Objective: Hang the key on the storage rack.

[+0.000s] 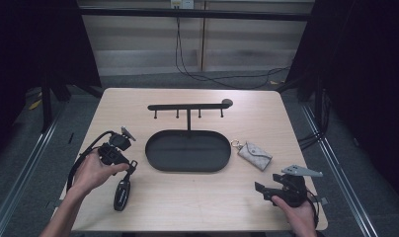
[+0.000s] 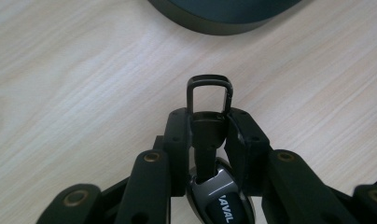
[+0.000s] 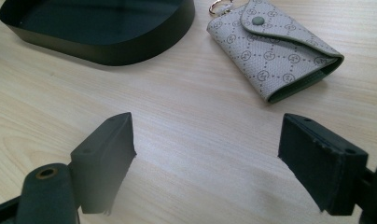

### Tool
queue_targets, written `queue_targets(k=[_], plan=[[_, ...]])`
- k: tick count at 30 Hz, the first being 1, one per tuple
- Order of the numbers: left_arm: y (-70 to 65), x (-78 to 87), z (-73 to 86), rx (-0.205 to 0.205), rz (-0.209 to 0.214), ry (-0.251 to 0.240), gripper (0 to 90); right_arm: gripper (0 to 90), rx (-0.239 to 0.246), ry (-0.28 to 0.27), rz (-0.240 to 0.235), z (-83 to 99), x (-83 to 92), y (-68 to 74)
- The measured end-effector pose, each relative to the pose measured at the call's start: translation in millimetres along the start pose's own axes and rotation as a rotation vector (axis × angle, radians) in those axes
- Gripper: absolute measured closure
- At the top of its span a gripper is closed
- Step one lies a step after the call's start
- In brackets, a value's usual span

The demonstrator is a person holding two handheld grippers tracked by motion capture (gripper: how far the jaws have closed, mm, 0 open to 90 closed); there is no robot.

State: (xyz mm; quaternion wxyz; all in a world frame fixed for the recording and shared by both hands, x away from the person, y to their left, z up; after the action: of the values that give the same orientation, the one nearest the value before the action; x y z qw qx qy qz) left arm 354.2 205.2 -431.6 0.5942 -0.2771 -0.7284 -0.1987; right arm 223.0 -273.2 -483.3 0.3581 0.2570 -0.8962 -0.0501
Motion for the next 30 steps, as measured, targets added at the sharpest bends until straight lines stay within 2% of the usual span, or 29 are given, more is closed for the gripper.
queue_targets(k=[7,12,14,18,22,25,30], plan=[[1.6,14.6,-0.3,-0.017,0.010,-0.020,70.6,18.2,-0.003,0.001,0.004,0.0,0.0,-0.1],[3.8,19.2,-1.6,0.010,-0.026,-0.025,70.6,18.2,-0.002,-0.001,0.001,0.0,0.2,0.0],[4.1,21.9,-1.6,0.018,-0.017,-0.042,70.6,18.3,-0.003,-0.003,-0.001,0.0,0.6,0.1],[3.6,28.5,-1.4,-0.006,-0.008,-0.046,70.6,18.3,-0.005,0.000,-0.001,-0.2,-0.4,-0.3],[3.5,37.4,-2.9,0.001,-0.014,-0.045,70.6,18.4,-0.001,-0.001,0.000,-0.2,-0.4,-0.2],[3.1,44.4,-3.4,-0.001,-0.011,-0.064,70.6,18.1,-0.001,-0.001,0.000,-0.1,-0.3,-0.4],[0.5,53.7,-5.0,-0.032,-0.025,-0.065,70.6,18.0,-0.002,-0.002,0.000,-0.1,-0.4,-0.5]])
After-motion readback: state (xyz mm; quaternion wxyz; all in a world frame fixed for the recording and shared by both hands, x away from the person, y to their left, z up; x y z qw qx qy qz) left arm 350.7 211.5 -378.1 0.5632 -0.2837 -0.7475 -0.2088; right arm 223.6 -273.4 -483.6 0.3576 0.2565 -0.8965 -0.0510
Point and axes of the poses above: each handheld gripper's, and its own axes: x roughly backward along the jaws, z roughly out of its underside, y roughly to its left, the point moved 2 cm from there along -x, roughly forward along the jaws, and after that the axes turned 7 degrees about -z, right-handed, at the moved point
